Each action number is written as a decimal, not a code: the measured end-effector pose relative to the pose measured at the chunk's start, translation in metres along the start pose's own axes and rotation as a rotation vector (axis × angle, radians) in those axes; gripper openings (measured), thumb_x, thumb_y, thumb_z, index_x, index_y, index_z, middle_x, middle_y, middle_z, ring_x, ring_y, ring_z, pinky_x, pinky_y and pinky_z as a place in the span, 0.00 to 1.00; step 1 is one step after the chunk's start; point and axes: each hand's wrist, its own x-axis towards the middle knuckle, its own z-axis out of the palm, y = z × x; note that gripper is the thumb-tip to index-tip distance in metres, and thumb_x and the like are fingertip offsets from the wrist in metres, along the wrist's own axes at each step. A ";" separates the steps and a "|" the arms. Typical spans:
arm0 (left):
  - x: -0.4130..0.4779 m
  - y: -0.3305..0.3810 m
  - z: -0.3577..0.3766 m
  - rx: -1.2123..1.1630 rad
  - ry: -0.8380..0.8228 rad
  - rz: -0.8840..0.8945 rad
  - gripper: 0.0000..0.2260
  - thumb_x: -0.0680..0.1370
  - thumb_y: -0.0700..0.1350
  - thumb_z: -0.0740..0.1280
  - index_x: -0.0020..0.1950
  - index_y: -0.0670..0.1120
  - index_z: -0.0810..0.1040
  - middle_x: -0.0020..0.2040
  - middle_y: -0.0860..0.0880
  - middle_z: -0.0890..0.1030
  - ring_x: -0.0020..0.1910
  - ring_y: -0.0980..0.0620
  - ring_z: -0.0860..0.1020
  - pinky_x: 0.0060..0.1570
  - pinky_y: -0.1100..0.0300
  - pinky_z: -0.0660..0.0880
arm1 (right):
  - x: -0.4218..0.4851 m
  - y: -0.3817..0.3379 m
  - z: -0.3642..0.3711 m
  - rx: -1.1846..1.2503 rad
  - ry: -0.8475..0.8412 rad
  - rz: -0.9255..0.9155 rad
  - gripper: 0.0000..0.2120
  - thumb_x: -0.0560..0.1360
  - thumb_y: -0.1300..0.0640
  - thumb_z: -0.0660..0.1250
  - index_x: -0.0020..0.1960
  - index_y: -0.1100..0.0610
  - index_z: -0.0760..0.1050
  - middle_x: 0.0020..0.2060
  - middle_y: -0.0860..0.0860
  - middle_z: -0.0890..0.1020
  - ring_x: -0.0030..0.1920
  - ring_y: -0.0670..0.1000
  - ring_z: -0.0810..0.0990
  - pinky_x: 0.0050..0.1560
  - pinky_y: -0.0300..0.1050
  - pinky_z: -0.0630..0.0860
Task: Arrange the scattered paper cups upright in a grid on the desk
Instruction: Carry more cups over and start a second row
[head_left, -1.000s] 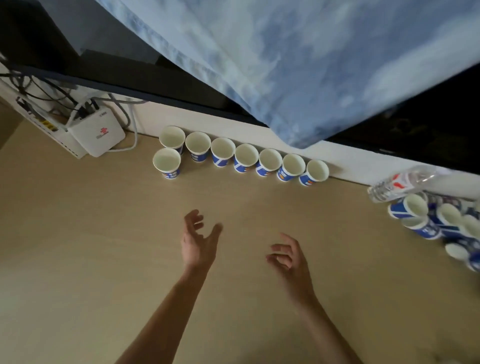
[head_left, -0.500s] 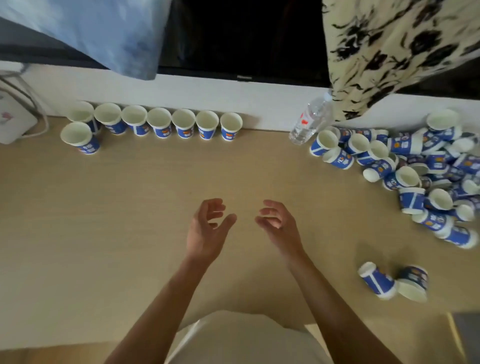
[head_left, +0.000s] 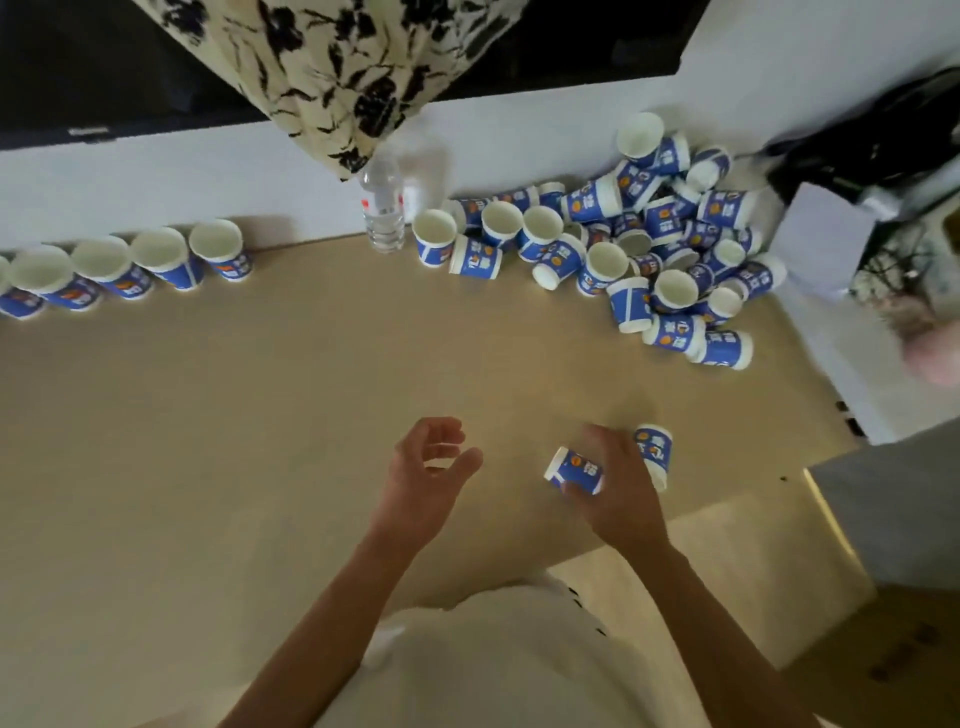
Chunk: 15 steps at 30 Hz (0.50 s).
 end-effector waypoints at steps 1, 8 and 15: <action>0.000 0.004 0.007 0.012 -0.013 0.005 0.12 0.75 0.45 0.75 0.57 0.50 0.78 0.51 0.56 0.82 0.49 0.63 0.80 0.46 0.65 0.78 | -0.001 0.010 0.001 -0.118 -0.042 0.007 0.33 0.66 0.58 0.78 0.69 0.55 0.71 0.59 0.52 0.76 0.57 0.53 0.75 0.55 0.48 0.72; 0.002 0.017 0.032 0.122 -0.088 0.057 0.14 0.74 0.47 0.76 0.57 0.53 0.77 0.52 0.58 0.82 0.52 0.59 0.80 0.49 0.59 0.78 | 0.000 0.041 0.034 -0.377 -0.173 0.069 0.33 0.69 0.57 0.72 0.72 0.50 0.66 0.62 0.49 0.76 0.59 0.52 0.77 0.54 0.47 0.74; 0.000 0.019 0.040 0.321 -0.154 0.164 0.20 0.73 0.48 0.76 0.63 0.53 0.75 0.57 0.59 0.79 0.56 0.59 0.77 0.53 0.63 0.75 | 0.008 0.041 0.033 -0.159 -0.168 0.078 0.27 0.65 0.57 0.71 0.63 0.50 0.69 0.53 0.47 0.79 0.52 0.52 0.80 0.53 0.52 0.77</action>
